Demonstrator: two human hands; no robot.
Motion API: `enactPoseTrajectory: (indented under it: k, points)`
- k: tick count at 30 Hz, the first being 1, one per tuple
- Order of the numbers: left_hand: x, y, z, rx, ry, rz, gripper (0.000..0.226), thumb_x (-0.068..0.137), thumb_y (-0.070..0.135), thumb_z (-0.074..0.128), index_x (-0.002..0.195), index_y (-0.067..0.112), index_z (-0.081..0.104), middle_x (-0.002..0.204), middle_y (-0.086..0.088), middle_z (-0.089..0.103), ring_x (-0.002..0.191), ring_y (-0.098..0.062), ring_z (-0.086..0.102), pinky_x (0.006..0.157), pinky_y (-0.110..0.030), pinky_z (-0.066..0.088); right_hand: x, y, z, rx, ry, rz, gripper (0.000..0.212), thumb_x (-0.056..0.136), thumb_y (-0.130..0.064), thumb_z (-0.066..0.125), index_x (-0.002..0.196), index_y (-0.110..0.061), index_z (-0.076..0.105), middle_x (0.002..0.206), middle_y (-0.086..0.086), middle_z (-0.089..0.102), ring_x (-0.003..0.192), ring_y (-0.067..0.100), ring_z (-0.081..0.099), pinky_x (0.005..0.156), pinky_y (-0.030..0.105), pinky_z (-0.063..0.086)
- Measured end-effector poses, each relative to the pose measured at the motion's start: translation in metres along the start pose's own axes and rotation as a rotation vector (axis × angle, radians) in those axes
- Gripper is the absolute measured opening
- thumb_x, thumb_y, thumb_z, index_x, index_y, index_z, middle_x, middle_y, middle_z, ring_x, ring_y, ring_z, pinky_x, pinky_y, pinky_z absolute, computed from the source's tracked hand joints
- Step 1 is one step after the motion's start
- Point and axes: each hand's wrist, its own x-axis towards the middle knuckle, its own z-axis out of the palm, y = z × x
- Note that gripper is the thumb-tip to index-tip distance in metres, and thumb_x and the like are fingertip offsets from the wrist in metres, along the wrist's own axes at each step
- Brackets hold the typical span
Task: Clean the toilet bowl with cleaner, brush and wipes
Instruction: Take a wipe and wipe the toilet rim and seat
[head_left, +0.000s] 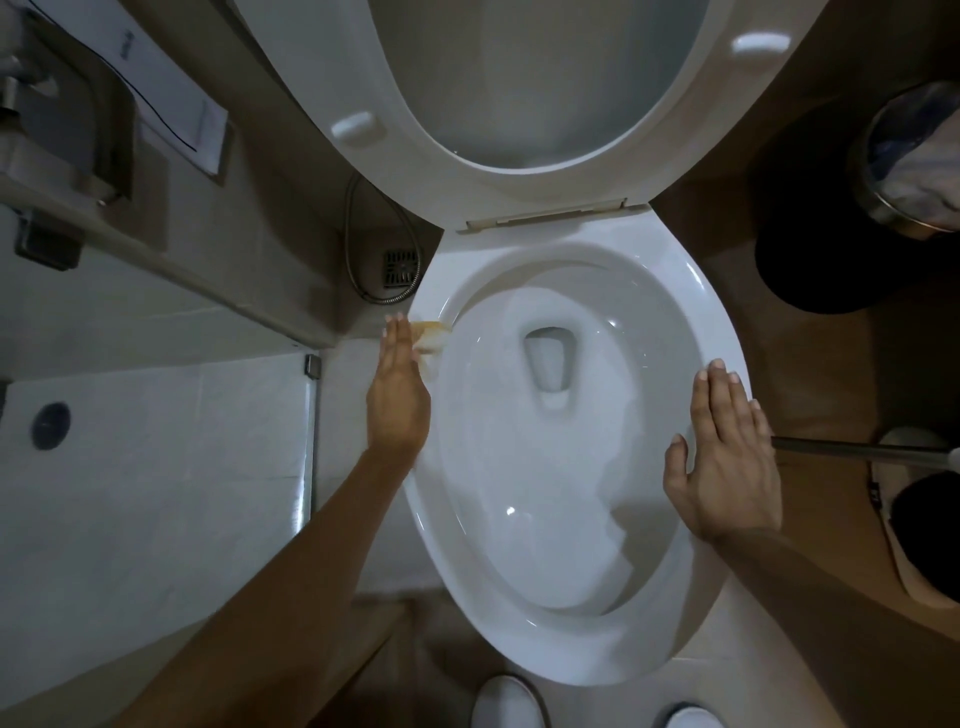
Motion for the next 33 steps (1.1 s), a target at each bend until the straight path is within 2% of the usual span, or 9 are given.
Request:
enactPoseTrajectory:
  k: [2, 3, 6, 8, 13, 16, 19, 24, 33]
  points:
    - [0.019, 0.009, -0.015, -0.048, 0.058, -0.043, 0.049, 0.103, 0.009, 0.029, 0.151, 0.014, 0.019, 0.151, -0.016, 0.033, 0.118, -0.035, 0.055, 0.092, -0.046, 0.05, 0.0, 0.0, 0.0, -0.001, 0.002, 0.0, 0.072, 0.085, -0.031, 0.03, 0.151, -0.004, 0.021, 0.16, 0.01, 0.015, 0.147, 0.022, 0.015, 0.119, 0.038, 0.011]
    - [0.03, 0.014, -0.021, -0.054, 0.077, -0.05, 0.048, 0.104, 0.011, 0.028, 0.151, 0.015, 0.019, 0.152, -0.014, 0.032, 0.116, -0.034, 0.056, 0.092, -0.045, 0.049, 0.0, 0.0, 0.0, 0.0, 0.001, 0.001, 0.072, 0.085, -0.03, 0.031, 0.151, -0.004, 0.021, 0.16, 0.01, 0.016, 0.147, 0.022, 0.015, 0.119, 0.038, 0.011]
    - [0.062, 0.023, -0.032, -0.031, 0.084, -0.032, 0.056, 0.1, -0.002, 0.034, 0.151, 0.014, 0.019, 0.157, -0.005, 0.02, 0.132, -0.027, 0.042, 0.106, -0.036, 0.036, 0.0, 0.001, 0.0, 0.012, 0.001, 0.006, 0.073, 0.084, -0.03, 0.032, 0.151, -0.004, 0.022, 0.16, 0.01, 0.016, 0.147, 0.022, 0.016, 0.119, 0.037, 0.01]
    - [0.075, 0.025, -0.032, 0.063, 0.071, 0.022, 0.061, 0.096, -0.009, 0.036, 0.151, 0.012, 0.019, 0.158, -0.005, 0.018, 0.135, -0.026, 0.04, 0.107, -0.035, 0.035, 0.001, 0.0, 0.0, 0.012, 0.0, 0.004, 0.073, 0.084, -0.03, 0.033, 0.151, -0.004, 0.022, 0.16, 0.009, 0.016, 0.147, 0.021, 0.016, 0.119, 0.036, 0.009]
    - [0.058, 0.023, -0.007, 0.187, -0.156, 0.131, 0.067, 0.093, -0.015, 0.031, 0.152, 0.012, 0.012, 0.16, -0.004, 0.008, 0.146, -0.021, 0.014, 0.11, -0.034, 0.03, 0.0, 0.0, -0.001, 0.012, 0.002, 0.002, 0.072, 0.085, -0.03, 0.033, 0.151, -0.005, 0.021, 0.16, 0.009, 0.015, 0.147, 0.021, 0.015, 0.12, 0.035, 0.008]
    - [0.043, 0.008, 0.007, 0.179, -0.216, 0.231, 0.056, 0.101, 0.008, 0.031, 0.151, 0.007, 0.007, 0.16, -0.009, 0.003, 0.147, -0.021, 0.0, 0.119, -0.041, 0.014, 0.0, 0.0, -0.001, 0.019, 0.004, 0.0, 0.072, 0.084, -0.03, 0.032, 0.151, -0.004, 0.022, 0.16, 0.009, 0.015, 0.147, 0.021, 0.015, 0.12, 0.037, 0.009]
    - [0.03, -0.004, 0.008, 0.19, -0.257, 0.276, 0.058, 0.101, 0.033, 0.018, 0.152, 0.01, 0.0, 0.16, -0.004, -0.006, 0.145, -0.013, -0.011, 0.119, -0.034, -0.003, 0.0, 0.0, -0.001, 0.02, 0.001, 0.0, 0.072, 0.084, -0.03, 0.032, 0.151, -0.004, 0.021, 0.16, 0.01, 0.015, 0.147, 0.021, 0.015, 0.12, 0.037, 0.01]
    - [0.029, -0.012, 0.007, 0.203, -0.301, 0.326, 0.064, 0.096, 0.049, 0.007, 0.15, 0.019, -0.007, 0.157, 0.005, -0.013, 0.145, -0.011, -0.014, 0.117, -0.031, -0.007, 0.0, 0.0, -0.002, 0.012, -0.014, 0.005, 0.073, 0.085, -0.031, 0.031, 0.152, -0.005, 0.019, 0.16, 0.008, 0.013, 0.148, 0.02, 0.013, 0.12, 0.037, 0.009]
    - [0.09, 0.007, 0.009, 0.302, -0.38, 0.549, 0.068, 0.095, 0.051, 0.008, 0.152, 0.017, -0.004, 0.159, 0.004, -0.011, 0.146, -0.011, -0.011, 0.118, -0.035, -0.002, 0.0, 0.001, -0.001, 0.007, -0.014, 0.006, 0.071, 0.085, -0.031, 0.031, 0.151, -0.005, 0.022, 0.16, 0.009, 0.014, 0.148, 0.02, 0.013, 0.12, 0.038, 0.01]
